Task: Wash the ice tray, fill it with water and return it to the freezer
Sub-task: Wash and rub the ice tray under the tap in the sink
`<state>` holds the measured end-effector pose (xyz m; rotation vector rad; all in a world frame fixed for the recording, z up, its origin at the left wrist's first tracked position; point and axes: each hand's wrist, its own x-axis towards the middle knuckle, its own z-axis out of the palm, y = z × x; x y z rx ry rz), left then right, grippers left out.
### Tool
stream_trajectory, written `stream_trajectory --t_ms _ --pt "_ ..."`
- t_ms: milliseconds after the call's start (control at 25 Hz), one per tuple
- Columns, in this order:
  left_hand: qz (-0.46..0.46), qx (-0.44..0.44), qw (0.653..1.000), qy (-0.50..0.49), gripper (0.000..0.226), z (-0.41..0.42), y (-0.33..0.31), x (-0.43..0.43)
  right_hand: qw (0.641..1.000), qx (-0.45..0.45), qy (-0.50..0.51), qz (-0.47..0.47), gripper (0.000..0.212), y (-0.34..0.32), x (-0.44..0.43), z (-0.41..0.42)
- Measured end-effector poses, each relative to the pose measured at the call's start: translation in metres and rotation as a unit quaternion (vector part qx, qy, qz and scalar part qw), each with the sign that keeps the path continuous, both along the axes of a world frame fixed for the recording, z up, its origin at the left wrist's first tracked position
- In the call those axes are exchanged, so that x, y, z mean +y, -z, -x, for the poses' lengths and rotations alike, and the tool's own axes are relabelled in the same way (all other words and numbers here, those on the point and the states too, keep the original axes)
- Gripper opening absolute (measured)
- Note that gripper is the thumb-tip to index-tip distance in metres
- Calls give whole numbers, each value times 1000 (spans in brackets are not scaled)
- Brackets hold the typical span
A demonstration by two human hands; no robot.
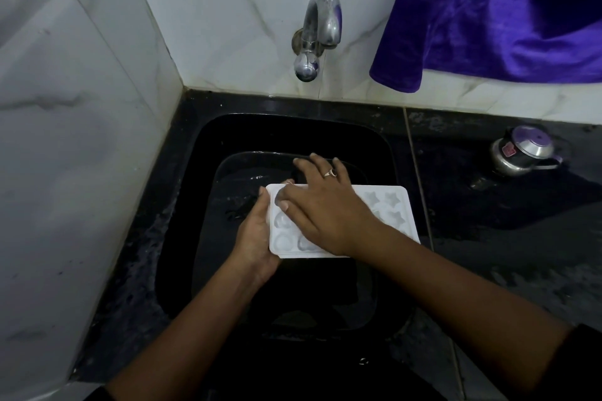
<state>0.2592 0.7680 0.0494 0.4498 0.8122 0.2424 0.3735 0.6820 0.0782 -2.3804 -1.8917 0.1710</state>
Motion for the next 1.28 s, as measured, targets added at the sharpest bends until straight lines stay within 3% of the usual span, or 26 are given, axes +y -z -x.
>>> stream_trajectory --t_ms 320,560,760,960,1280 --pt "-1 16 1000 -13 64 2 2 -2 1000 -4 -20 1 56 4 2 2" --pt "24 4 1000 -11 63 1 2 -4 1000 -2 -5 19 44 4 4 0" --pt "25 -1 1000 -6 62 4 4 2 999 7 -17 29 58 -2 -5 0" --pt "2 17 1000 2 66 4 6 1 1000 16 -11 25 48 3 -5 3" --pt "-7 15 1000 -4 67 12 0 7 1000 -1 -14 7 57 1 5 19"
